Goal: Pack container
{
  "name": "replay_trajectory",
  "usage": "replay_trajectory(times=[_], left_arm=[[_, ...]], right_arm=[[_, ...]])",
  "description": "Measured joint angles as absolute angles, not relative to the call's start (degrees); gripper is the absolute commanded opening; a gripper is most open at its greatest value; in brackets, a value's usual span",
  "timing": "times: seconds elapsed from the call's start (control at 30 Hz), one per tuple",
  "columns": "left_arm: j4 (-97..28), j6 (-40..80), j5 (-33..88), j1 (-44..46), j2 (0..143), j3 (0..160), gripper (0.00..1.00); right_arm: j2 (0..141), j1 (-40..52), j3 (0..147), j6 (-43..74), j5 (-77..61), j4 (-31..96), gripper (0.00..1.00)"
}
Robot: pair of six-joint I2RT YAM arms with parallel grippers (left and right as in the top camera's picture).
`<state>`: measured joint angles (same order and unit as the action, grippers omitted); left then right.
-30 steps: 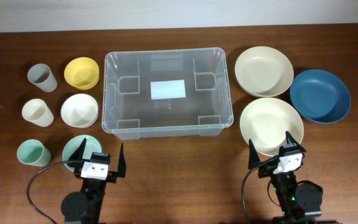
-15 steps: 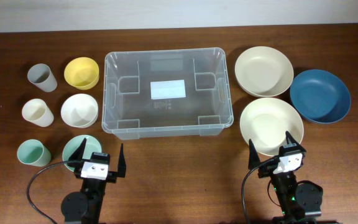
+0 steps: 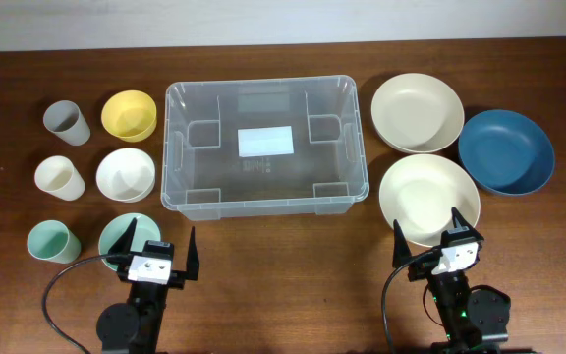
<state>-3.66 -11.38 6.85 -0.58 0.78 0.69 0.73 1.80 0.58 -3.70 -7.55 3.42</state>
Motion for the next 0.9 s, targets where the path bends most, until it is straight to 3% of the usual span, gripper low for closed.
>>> replay_trajectory(times=[0.27,0.4,0.63,0.73,0.9], left_arm=[[-3.7,-11.4,6.9,-0.6,0.8,0.7,1.00],[-3.7,-11.4,6.9,-0.6,0.8,0.7,1.00],[-3.6,-11.4,6.9,-0.6,0.8,0.7,1.00],[-3.7,-11.4,6.9,-0.6,0.7,0.7,1.00],[-3.7,-11.4,6.9,-0.6,0.7,0.7,1.00]], right_arm=[[0.7,1.8,1.3,-3.7,-7.7,4.3,0.99],[1.1,1.8,9.2,-3.7,-6.8,9.3,0.99],[11.5,1.7,40.1,-2.9,1.5,34.1,0.99],[22.5,1.7,53.7,-1.3,3.5,48.8,0.99],[38.7,1.6,67.0,0.1,-0.8,60.4,0.99]])
